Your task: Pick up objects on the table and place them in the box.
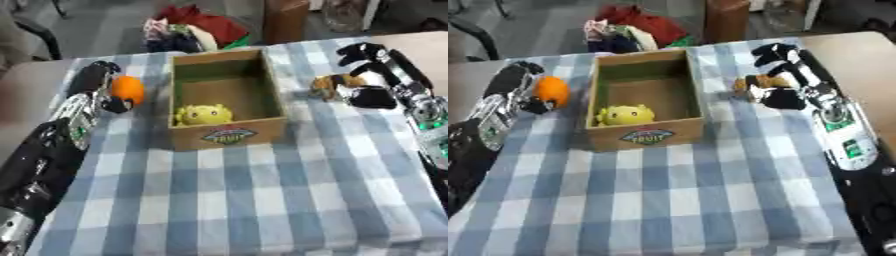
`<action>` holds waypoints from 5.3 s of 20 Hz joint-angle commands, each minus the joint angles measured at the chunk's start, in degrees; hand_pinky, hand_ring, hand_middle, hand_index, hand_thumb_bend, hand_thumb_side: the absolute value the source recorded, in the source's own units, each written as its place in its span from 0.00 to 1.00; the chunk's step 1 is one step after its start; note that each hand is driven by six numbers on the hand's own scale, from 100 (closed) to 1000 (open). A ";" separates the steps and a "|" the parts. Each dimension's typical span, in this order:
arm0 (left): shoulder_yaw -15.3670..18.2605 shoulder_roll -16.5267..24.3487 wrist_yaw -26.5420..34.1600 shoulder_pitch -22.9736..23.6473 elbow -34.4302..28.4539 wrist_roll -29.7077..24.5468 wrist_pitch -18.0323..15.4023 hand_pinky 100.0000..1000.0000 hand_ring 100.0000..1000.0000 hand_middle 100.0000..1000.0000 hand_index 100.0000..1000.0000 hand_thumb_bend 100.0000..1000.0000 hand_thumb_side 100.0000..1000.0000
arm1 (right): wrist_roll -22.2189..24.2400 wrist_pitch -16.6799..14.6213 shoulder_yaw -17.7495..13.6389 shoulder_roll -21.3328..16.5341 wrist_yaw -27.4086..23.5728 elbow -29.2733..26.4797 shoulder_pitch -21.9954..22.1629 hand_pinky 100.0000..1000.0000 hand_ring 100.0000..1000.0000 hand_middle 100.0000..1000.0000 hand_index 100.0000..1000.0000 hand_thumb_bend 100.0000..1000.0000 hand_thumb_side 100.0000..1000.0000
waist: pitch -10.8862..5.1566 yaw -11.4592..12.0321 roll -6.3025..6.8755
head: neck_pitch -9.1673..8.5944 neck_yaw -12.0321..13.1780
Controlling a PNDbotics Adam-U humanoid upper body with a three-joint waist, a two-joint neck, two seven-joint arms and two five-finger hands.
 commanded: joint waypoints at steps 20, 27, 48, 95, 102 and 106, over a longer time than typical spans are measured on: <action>-12.59 -1.30 9.93 -2.85 -22.08 -1.17 -8.62 0.58 0.36 0.34 0.49 0.28 0.00 | 0.25 -0.10 -0.24 -0.58 0.08 -0.65 -1.13 0.62 0.77 0.58 0.77 0.10 0.00 | -0.70 -0.77 -0.16 | 0.16 0.46; -16.18 -1.69 11.66 -2.00 -20.40 -7.47 -13.74 0.67 0.60 0.62 0.71 0.44 0.00 | 0.23 -0.21 -0.34 -0.64 0.26 -0.52 -1.18 0.62 0.77 0.58 0.77 0.10 0.00 | -0.68 -0.88 -0.21 | 0.08 0.41; -0.23 1.44 29.67 17.17 -48.50 2.96 -8.22 0.73 0.59 0.61 0.68 0.34 0.16 | 1.24 -6.12 -2.49 -6.88 10.87 17.20 -8.21 0.70 0.83 0.72 0.84 0.30 0.00 | -0.29 4.63 -0.67 | -0.41 -2.32; 3.25 3.34 45.28 29.79 -56.30 8.19 -3.00 0.74 0.58 0.59 0.68 0.29 0.15 | -19.54 -0.34 -9.61 -7.08 29.37 34.40 -10.98 0.30 0.29 0.09 0.30 0.00 0.00 | -0.17 6.97 -0.95 | -0.22 -3.53; 3.23 3.27 45.31 29.85 -56.14 8.08 -3.00 0.74 0.58 0.59 0.68 0.29 0.15 | -16.17 -2.16 -7.55 -6.52 24.29 27.05 -11.87 0.28 0.28 0.07 0.28 0.00 0.00 | -0.17 7.00 -0.97 | -0.30 -3.65; 3.16 3.23 45.31 29.91 -56.07 7.93 -2.98 0.74 0.58 0.59 0.68 0.29 0.15 | -13.66 -2.82 -5.94 -5.62 21.50 23.09 -12.89 0.28 0.28 0.07 0.28 0.00 0.00 | -0.24 7.13 -0.96 | -0.32 -3.80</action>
